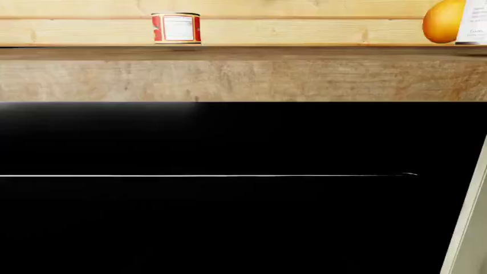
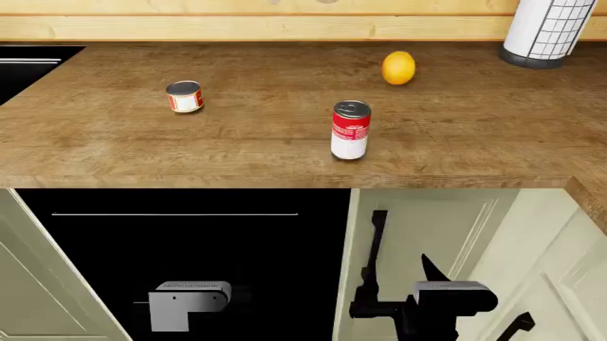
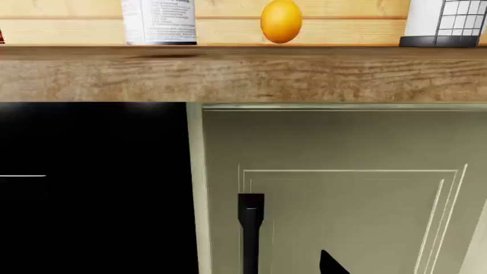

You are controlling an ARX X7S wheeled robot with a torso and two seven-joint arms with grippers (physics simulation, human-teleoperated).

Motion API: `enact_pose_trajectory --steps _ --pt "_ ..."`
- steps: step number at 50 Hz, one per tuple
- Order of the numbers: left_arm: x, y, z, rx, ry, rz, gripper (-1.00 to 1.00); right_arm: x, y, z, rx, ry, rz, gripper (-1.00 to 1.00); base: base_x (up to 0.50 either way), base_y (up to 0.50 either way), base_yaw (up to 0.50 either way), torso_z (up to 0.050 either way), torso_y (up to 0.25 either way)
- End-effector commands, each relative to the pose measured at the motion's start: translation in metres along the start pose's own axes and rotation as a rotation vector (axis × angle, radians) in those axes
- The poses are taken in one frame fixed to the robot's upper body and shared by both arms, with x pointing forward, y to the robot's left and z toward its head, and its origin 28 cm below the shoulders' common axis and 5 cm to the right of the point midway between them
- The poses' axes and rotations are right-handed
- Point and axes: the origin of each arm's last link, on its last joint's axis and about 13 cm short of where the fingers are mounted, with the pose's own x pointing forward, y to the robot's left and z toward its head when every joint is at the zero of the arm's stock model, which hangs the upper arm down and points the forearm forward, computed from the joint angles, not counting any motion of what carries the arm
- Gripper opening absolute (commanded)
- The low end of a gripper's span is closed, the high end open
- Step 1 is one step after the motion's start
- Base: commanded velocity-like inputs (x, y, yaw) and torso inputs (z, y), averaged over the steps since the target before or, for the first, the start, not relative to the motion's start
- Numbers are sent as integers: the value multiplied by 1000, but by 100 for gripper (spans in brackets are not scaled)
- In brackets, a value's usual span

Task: Pick the cans from the counter and place them in their designated side in the cabinet.

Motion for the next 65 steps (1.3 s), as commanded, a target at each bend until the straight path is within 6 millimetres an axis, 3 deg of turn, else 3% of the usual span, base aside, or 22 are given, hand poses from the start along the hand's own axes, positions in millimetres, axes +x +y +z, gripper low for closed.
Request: enact_pose_trajectory --steps 1,10,22,28,40,53,65 --pt "0 0 0 -1 2 1 100 1 1 0 -2 1 6 100 0 0 0 0 0" --pt "6 7 10 3 -15 2 100 9 0 13 -26 -5 39 100 0 0 0 0 0" --pt "14 20 42 0 -57 54 100 50 -7 64 -19 -16 127 100 0 0 0 0 0" --pt "18 23 47 -11 -69 81 100 68 -7 90 -13 -11 223 100 0 0 0 0 0" --pt "16 28 55 -18 -75 24 100 95 -4 134 -57 -5 230 100 0 0 0 0 0" --pt "16 30 57 -7 -67 23 100 125 5 156 -71 11 257 100 0 0 0 0 0" --pt "15 32 54 3 -63 31 100 144 11 157 -34 29 285 100 0 0 0 0 0"
